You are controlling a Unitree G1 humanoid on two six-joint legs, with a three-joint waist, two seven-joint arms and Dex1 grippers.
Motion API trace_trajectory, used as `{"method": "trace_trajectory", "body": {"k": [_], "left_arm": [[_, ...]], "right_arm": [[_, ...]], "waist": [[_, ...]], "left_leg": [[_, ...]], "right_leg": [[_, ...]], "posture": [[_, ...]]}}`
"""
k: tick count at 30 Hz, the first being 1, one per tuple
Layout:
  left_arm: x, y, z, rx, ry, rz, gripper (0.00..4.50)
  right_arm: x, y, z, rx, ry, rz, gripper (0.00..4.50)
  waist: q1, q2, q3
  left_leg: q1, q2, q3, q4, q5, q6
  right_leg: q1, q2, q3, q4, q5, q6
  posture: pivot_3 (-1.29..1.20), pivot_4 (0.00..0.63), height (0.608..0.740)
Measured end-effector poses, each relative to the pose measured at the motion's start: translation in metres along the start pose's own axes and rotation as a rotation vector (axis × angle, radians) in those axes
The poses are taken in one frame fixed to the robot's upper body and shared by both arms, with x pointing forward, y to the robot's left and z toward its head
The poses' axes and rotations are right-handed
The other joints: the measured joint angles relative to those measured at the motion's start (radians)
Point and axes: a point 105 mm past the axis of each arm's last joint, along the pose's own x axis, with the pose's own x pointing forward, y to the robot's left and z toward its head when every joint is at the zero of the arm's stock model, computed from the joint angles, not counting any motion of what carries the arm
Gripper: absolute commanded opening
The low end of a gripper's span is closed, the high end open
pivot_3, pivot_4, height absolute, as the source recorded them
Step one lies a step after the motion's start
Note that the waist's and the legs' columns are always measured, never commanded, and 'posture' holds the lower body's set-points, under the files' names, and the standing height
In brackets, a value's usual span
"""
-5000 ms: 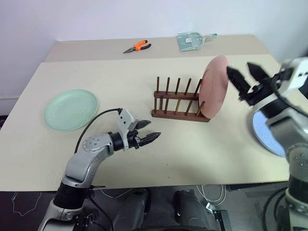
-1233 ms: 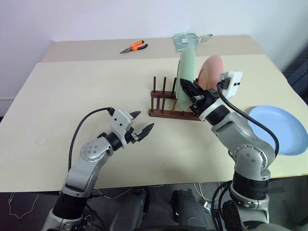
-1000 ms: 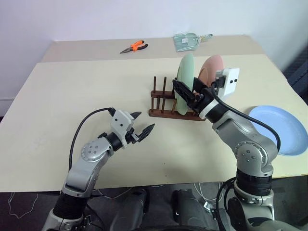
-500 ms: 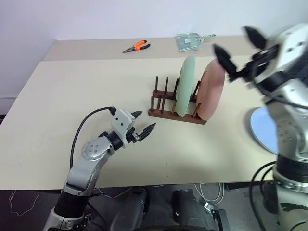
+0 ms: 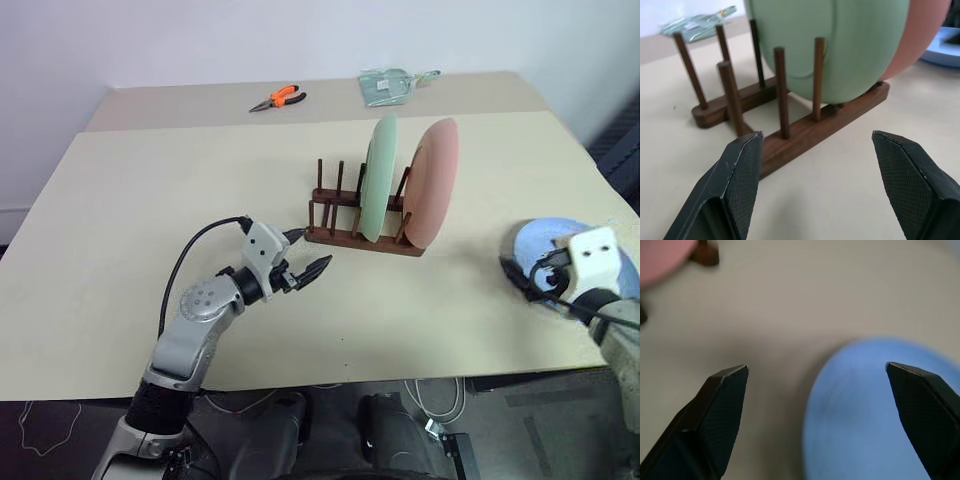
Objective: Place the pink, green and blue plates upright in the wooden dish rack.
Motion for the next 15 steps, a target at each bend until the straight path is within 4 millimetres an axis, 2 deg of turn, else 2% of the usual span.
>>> {"method": "trace_trajectory", "body": {"k": [2, 5, 12, 15], "left_arm": [[0.000, 0.001, -0.001, 0.001, 0.002, 0.001, 3.58], [0.000, 0.001, -0.003, 0.002, 0.009, 0.003, 3.58], [-0.001, 0.001, -0.005, 0.006, 0.018, 0.002, 3.58], [-0.002, 0.001, -0.006, 0.006, 0.020, 0.002, 3.58]], "right_arm": [[0.001, 0.008, -0.017, -0.025, 0.081, 0.002, 4.48], [0.004, 0.007, -0.019, -0.042, 0.105, -0.031, 3.61], [0.011, -0.001, -0.025, -0.044, 0.140, -0.088, 0.04], [0.014, -0.003, -0.017, -0.048, 0.113, -0.104, 0.04]], "waist": [[0.002, 0.000, 0.000], [0.003, 0.000, 0.000], [0.004, 0.000, 0.000], [0.001, 0.000, 0.000]], "left_leg": [[0.000, 0.000, 0.000, 0.000, -0.001, -0.001], [0.000, 0.000, 0.000, 0.000, -0.001, -0.001], [0.000, 0.000, 0.000, 0.000, -0.001, -0.001], [0.000, 0.000, 0.000, 0.000, -0.001, -0.001]], "right_leg": [[0.000, 0.000, 0.000, 0.000, -0.001, -0.001], [0.001, 0.000, 0.000, -0.001, -0.001, -0.001], [0.001, 0.000, 0.000, -0.001, 0.000, 0.001], [0.001, 0.000, 0.000, -0.001, 0.000, 0.001]], "posture": [[0.00, 0.150, 0.729], [0.00, 0.150, 0.729], [0.00, 0.150, 0.729], [0.00, 0.150, 0.729]]}}
